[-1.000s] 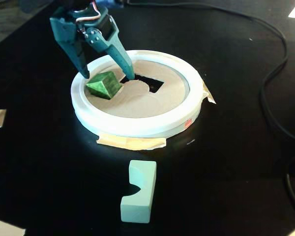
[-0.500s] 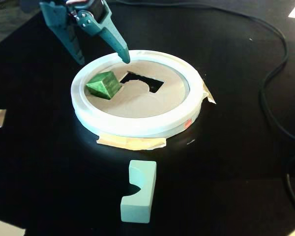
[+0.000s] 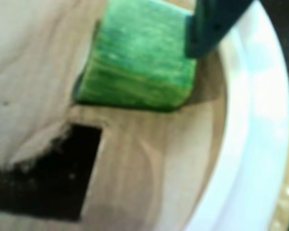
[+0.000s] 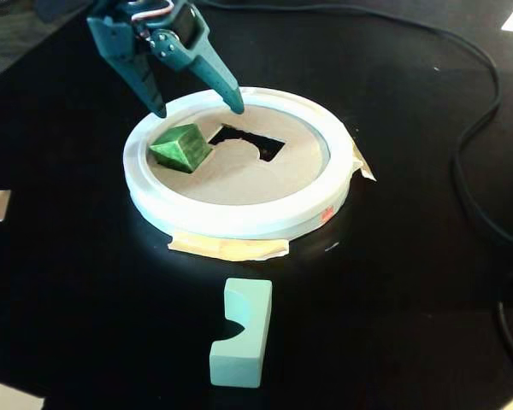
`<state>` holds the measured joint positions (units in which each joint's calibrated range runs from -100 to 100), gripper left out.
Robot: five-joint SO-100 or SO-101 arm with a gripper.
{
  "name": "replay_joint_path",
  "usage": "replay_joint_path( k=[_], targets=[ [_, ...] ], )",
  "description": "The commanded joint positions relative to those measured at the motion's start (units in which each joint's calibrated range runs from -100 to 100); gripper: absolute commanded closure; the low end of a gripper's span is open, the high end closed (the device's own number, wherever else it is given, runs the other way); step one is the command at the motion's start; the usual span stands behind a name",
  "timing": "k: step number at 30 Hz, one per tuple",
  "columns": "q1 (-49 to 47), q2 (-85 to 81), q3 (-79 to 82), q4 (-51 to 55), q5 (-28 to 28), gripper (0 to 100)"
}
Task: Pick up the square block and drop it in corresponding square shaped hole
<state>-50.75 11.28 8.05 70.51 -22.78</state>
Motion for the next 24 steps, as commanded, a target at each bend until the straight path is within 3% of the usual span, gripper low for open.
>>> replay_joint_path(
  k=[1,8,24],
  targets=[
    [2.06,-0.40,-3.23,-1.02,0.39,17],
    [7.05,0.23,-2.59,-1.02,2.64,17],
    [5.68,7.22,-2.77,-5.44,2.54,17]
  ],
)
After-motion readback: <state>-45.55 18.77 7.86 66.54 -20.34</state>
